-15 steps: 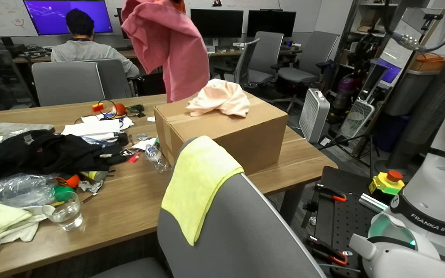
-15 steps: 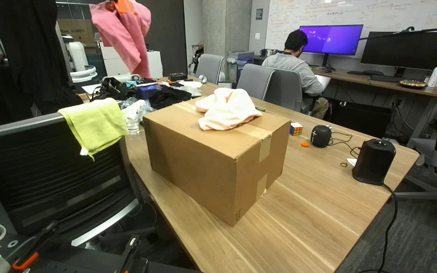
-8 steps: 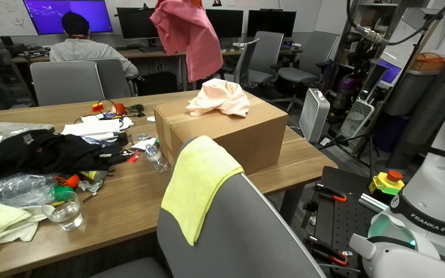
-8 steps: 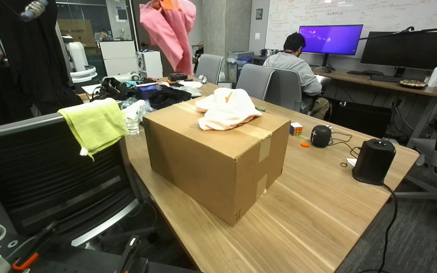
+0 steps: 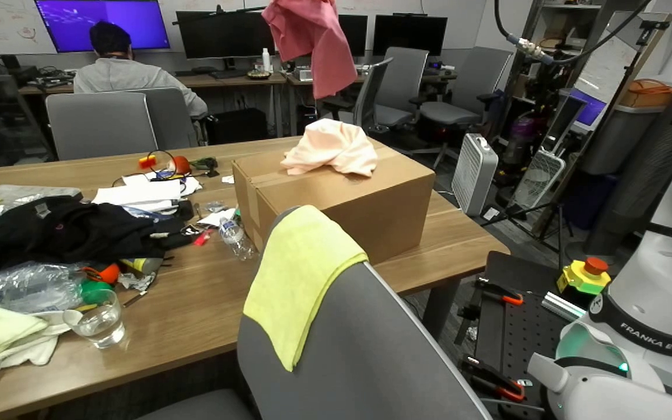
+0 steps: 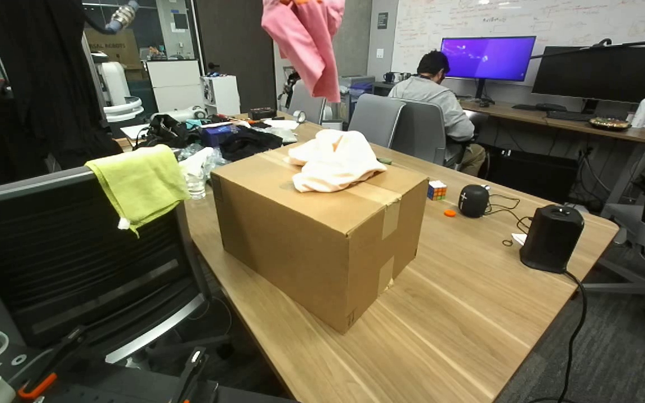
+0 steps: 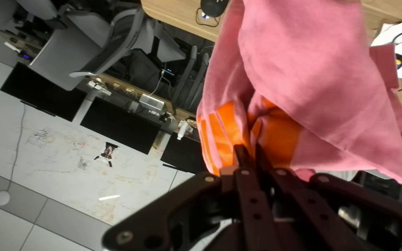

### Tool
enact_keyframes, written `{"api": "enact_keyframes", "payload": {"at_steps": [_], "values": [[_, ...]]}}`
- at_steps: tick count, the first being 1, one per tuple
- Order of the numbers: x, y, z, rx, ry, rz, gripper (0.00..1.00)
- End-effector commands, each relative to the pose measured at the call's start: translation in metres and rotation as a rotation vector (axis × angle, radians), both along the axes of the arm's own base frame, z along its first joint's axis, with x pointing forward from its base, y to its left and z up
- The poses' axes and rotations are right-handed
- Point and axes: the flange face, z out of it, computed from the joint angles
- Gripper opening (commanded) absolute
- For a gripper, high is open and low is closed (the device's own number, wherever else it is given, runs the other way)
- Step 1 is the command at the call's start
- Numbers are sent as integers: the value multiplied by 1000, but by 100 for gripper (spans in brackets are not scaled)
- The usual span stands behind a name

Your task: Place the peach and pink shirts and the yellow cloth on top of the brown box

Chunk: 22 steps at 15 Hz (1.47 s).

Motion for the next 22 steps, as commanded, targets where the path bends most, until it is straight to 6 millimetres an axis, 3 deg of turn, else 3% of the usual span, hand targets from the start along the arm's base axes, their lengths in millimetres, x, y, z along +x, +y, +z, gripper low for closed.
{"api": "enact_keyframes", "payload": {"at_steps": [1,7,10,17,22], "values": [[14,-6,7,-39,-33,-68,31],[13,-6,1,-57,9,-82,76],[10,4,-9,-55,71,-69,98],[-18,56,-34,-2,330,135,100],[-54,102,-49,6,472,313,100]]}}
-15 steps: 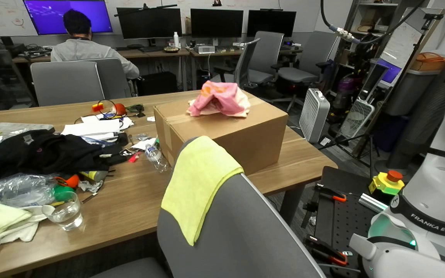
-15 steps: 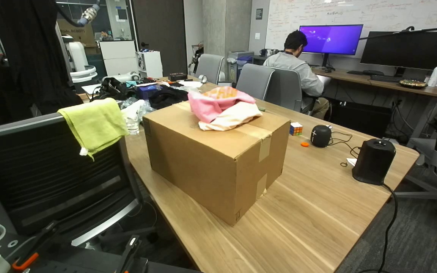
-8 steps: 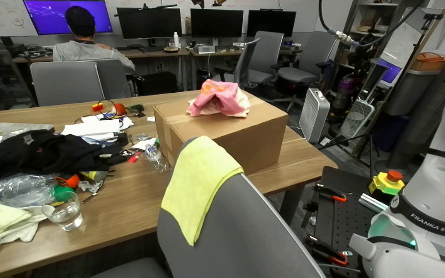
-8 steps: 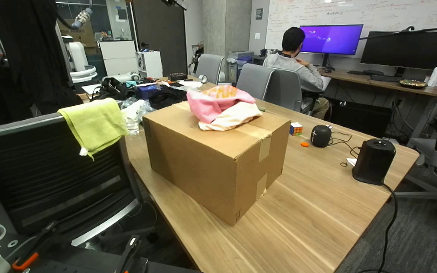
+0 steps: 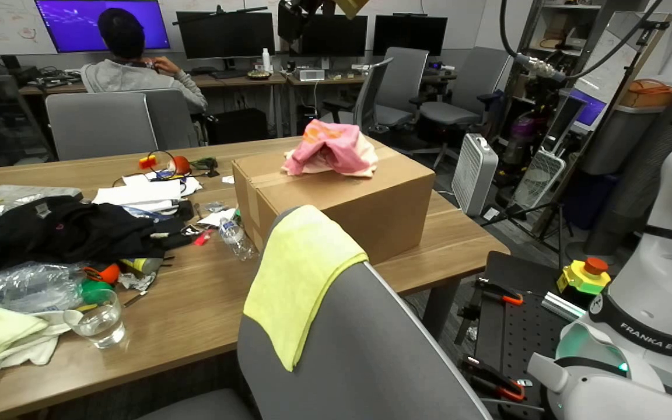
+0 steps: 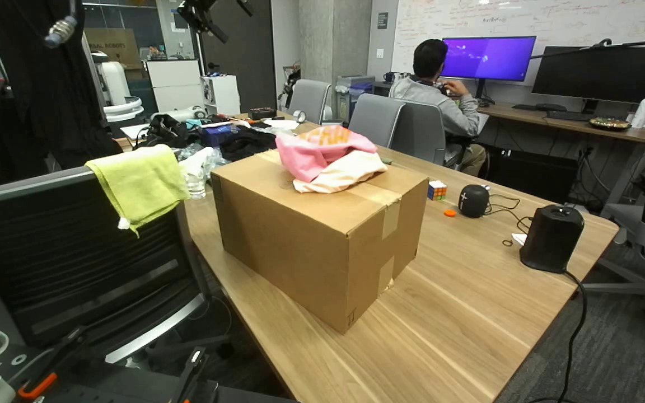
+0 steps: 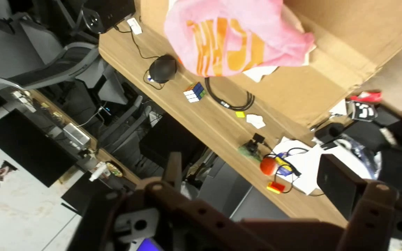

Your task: Place the peach and pink shirts and the yellow cloth on top of the brown box

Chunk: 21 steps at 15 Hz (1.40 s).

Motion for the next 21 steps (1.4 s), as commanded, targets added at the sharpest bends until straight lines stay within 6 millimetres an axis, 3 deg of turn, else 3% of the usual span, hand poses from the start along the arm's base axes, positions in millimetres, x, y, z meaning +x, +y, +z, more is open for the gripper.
{"api": "enact_keyframes", "payload": {"at_steps": [1,9,21], "values": [[-37,26,0,4,91,125,100],[-94,79,-22,36,231,330,100],[-162,149,-79,165,363,404,100]]}}
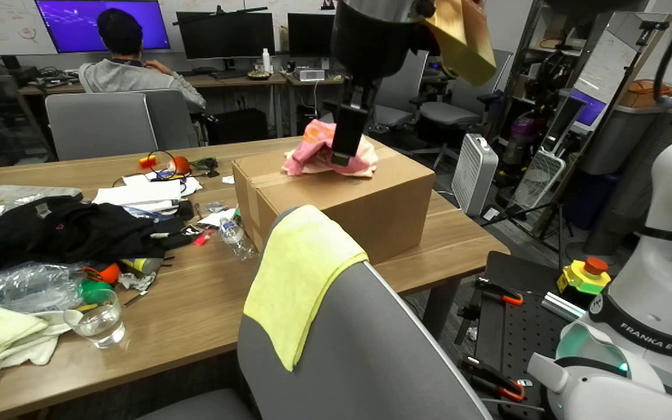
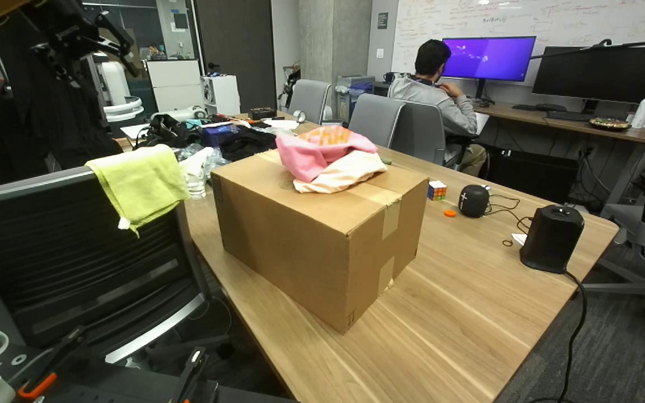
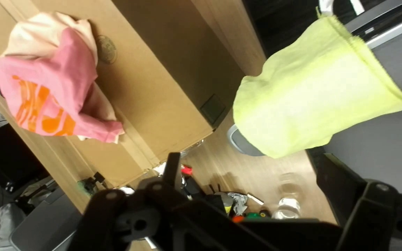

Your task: Place the peach and pink shirts and the yellow cloth on top of the brown box

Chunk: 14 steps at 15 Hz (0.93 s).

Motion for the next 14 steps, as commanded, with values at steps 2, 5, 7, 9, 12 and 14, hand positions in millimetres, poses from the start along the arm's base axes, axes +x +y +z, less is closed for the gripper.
{"api": "enact_keyframes", "payload": {"at_steps": [2,5,7,9,12,14], "values": [[-23,22,-14,46,51,15,100],[-29,34,-25,62,78,8,100],[-31,38,-31,70,86,0,100],[-31,41,-38,73,100,-12,100],[-28,44,-52,63,127,-23,100],[-26,46,-63,59,145,-25,100]]}}
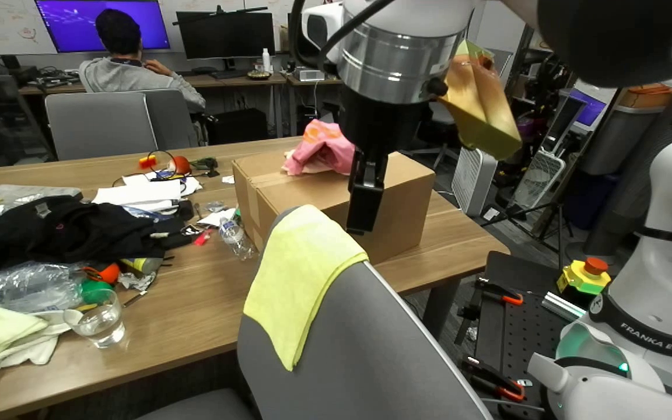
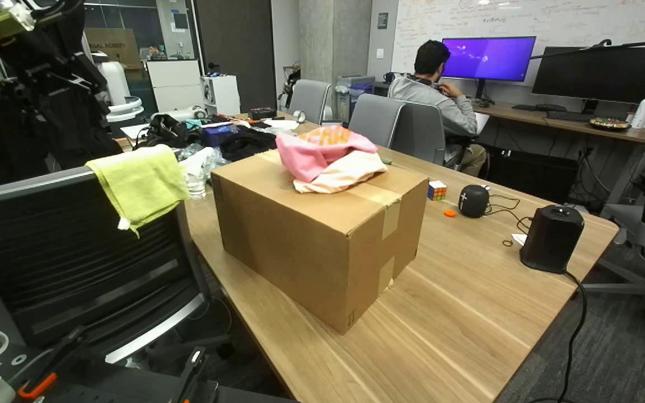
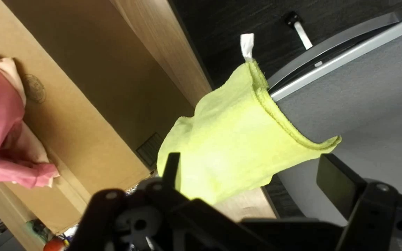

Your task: Place the peach and pink shirts and the yellow cloth on top of the brown box

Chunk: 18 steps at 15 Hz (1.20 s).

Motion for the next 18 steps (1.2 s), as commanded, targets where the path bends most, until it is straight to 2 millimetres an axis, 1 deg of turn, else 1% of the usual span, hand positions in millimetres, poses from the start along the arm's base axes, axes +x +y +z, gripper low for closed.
{"api": "enact_keyframes", "payload": {"at_steps": [1,4,7,12,18], "values": [[2,9,-16,11,38,-15,100],[4,16,-30,18,57,-8,100],[5,25,-39,46,81,-3,100],[8,38,-46,117,85,3,100],[18,41,-56,123,4,28,100]]}}
